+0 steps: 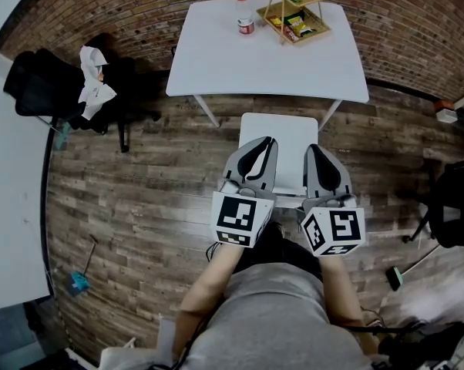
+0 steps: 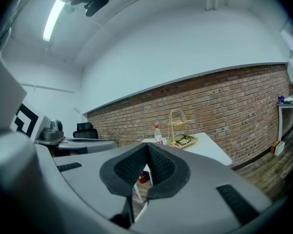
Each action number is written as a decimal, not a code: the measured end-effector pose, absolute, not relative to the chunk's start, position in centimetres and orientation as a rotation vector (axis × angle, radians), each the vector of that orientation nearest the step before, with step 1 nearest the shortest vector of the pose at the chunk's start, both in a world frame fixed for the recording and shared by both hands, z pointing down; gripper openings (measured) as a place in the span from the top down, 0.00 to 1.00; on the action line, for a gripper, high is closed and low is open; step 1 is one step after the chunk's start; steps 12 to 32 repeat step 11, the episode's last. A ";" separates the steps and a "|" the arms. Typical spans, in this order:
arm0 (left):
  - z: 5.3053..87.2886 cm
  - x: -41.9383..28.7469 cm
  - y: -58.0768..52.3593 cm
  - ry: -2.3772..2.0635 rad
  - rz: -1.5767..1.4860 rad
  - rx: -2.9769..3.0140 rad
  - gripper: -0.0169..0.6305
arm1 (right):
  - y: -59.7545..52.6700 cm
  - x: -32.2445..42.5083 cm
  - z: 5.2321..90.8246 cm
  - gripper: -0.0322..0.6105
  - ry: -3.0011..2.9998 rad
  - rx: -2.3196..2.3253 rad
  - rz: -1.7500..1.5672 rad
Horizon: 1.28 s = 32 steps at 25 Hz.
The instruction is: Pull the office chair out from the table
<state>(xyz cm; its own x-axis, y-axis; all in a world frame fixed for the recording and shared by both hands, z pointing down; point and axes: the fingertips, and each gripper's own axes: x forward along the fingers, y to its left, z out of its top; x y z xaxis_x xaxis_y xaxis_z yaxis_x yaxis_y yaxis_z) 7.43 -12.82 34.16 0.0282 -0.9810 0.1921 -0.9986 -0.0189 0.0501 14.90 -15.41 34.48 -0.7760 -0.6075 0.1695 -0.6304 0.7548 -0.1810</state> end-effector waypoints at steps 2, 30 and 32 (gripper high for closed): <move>34.1 7.5 -12.8 -2.073 0.156 2.125 0.93 | -15.5 15.0 34.5 0.93 -2.846 1.010 0.350; 34.2 7.2 -12.7 -2.087 0.178 2.131 0.93 | -15.6 14.9 35.0 0.93 -2.847 1.001 0.367; 34.2 7.2 -12.7 -2.087 0.178 2.131 0.93 | -15.6 14.9 35.0 0.93 -2.847 1.001 0.367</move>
